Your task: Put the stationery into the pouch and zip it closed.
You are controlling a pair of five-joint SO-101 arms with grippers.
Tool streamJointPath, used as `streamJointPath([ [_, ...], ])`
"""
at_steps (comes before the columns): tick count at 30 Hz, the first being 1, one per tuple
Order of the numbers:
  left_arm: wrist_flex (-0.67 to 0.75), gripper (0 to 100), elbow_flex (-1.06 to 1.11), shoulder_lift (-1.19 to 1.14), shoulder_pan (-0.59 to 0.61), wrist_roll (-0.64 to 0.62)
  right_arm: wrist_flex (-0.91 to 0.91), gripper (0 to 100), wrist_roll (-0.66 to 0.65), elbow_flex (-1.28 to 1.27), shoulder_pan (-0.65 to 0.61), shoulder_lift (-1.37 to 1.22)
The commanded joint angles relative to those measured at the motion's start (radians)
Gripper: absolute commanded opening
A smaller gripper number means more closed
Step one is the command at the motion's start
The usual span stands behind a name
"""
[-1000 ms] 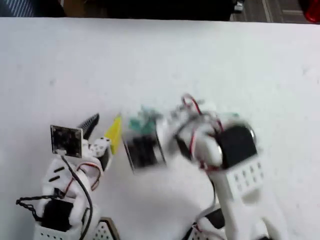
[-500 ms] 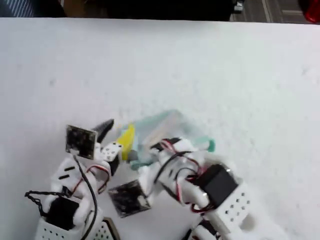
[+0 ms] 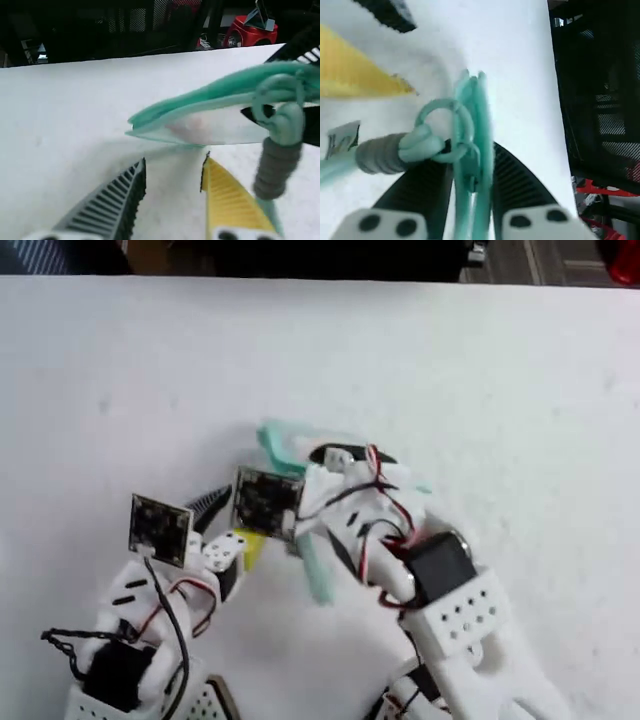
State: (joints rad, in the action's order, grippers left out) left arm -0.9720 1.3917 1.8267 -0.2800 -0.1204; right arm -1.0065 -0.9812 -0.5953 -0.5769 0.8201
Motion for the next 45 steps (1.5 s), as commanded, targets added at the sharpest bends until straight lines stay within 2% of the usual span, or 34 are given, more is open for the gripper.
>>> streamJointPath([
  [1,-0.003,20,-0.052,0.004,-0.010,-0.009,0.077,1.6,0.124,0.040,0.022,-0.054],
  [9,0.028,20,-0.054,0.004,0.094,-0.005,0.090,1.6,0.141,0.040,0.025,0.024],
  [13,0.031,24,-0.069,0.004,0.143,-0.005,0.021,1.6,0.138,0.040,0.016,0.084],
  [17,0.026,26,-0.075,0.004,0.134,-0.003,-0.007,1.6,0.127,0.035,-0.041,0.105],
  [20,0.011,27,-0.104,0.004,0.087,0.112,-0.027,1.6,0.031,0.041,-0.114,0.113],
  [23,-0.061,28,-0.158,0.004,0.073,0.218,-0.093,1.6,-0.048,0.106,-0.140,0.104],
  [28,-0.094,27,-0.207,0.004,0.073,0.503,-0.183,1.6,-0.173,0.198,-0.140,0.102],
  [34,-0.091,27,-0.206,0.004,0.068,0.491,-0.265,1.6,-0.311,0.267,-0.147,0.104],
  [38,-0.091,28,-0.209,0.004,-0.012,0.496,-0.269,1.6,-0.399,0.267,-0.154,0.104],
  [42,-0.089,28,-0.192,0.004,-0.090,0.499,-0.312,1.6,-0.468,0.275,-0.245,0.111],
  [45,-0.057,28,-0.173,0.004,-0.093,0.499,-0.344,1.6,-0.543,0.275,-0.274,0.108],
])
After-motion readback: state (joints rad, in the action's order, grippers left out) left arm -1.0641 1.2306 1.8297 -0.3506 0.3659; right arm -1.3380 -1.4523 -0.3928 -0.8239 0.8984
